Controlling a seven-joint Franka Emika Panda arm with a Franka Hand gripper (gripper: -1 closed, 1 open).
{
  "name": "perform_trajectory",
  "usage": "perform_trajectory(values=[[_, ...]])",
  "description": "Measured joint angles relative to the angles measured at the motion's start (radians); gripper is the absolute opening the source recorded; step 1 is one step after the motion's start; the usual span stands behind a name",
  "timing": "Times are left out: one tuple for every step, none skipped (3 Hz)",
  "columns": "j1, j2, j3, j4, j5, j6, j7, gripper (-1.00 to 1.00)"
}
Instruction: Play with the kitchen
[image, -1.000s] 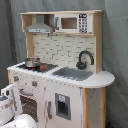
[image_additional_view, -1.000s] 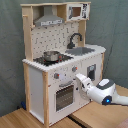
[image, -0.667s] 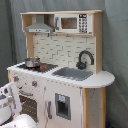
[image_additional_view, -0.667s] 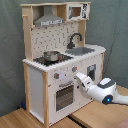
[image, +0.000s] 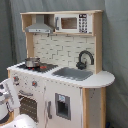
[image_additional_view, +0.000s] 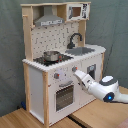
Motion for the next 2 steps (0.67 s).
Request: perform_trajectory(values=[[0.013, 0.004, -0.016, 0.008, 0.000, -0.010, -0.103, 1.00], [0.017, 0.003, -0.019, 0.027, 0.000, -0.014, -0.228, 1.00]])
